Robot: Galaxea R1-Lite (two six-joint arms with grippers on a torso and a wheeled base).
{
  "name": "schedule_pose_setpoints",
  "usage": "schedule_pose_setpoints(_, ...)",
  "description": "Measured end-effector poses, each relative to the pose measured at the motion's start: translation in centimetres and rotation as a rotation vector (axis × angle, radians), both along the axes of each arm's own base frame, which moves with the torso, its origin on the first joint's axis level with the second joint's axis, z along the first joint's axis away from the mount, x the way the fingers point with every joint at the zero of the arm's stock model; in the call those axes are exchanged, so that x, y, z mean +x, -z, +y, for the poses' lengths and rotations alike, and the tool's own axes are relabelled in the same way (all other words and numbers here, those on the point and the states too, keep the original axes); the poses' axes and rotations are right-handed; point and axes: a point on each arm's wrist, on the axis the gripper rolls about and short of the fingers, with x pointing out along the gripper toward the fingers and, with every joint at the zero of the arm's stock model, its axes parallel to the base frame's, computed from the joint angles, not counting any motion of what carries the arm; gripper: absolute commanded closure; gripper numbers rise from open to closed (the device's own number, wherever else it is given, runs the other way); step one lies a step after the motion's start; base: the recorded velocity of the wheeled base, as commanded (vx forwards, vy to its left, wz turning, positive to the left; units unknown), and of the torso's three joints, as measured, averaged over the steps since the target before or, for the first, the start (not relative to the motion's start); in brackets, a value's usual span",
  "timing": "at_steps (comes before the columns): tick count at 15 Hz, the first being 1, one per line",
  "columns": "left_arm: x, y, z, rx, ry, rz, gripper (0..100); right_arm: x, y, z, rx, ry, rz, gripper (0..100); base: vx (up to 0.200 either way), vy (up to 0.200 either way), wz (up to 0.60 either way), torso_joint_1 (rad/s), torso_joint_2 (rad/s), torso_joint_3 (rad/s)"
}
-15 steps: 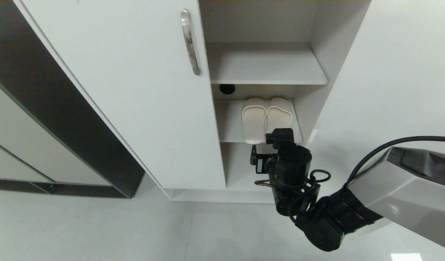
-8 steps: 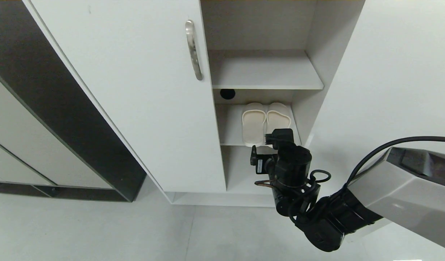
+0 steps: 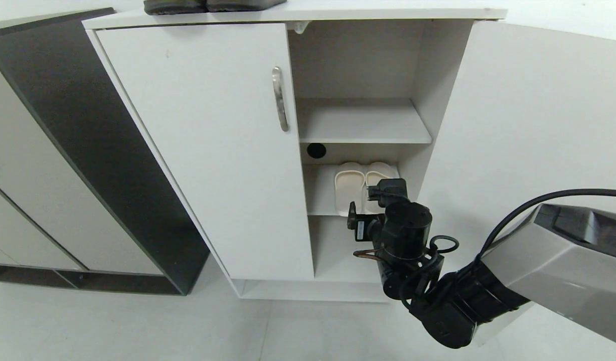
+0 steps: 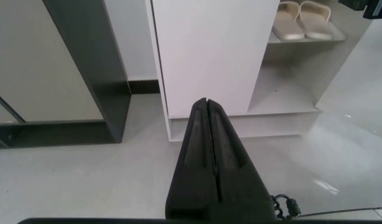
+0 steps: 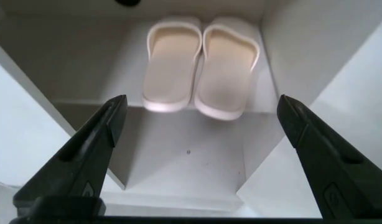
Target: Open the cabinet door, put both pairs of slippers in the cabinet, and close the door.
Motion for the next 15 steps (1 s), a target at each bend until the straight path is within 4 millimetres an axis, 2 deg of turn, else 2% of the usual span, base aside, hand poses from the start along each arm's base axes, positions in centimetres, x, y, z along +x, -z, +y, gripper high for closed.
schedule_pose_setpoints(4,0.0,0.0,0.0,-0.004,-0.001,0.0,100,0.09,0.18,-0.37,-0.004,-0.001,0.003,0,0.0,0.0,0.0,0.002,0.0,0.165)
schedule_pose_setpoints(13,0.0,0.0,0.0,-0.005,-0.001,0.0,100,-0.14,0.57,-1.06,-0.021,-0.013,0.021,0,0.0,0.0,0.0,0.0,0.0,0.0)
schedule_pose_setpoints(15,0.0,0.0,0.0,-0.005,-0.001,0.0,100,-0.15,0.58,-1.06,-0.021,-0.013,0.022,0,0.0,0.2,0.0,0.005,0.0,0.002)
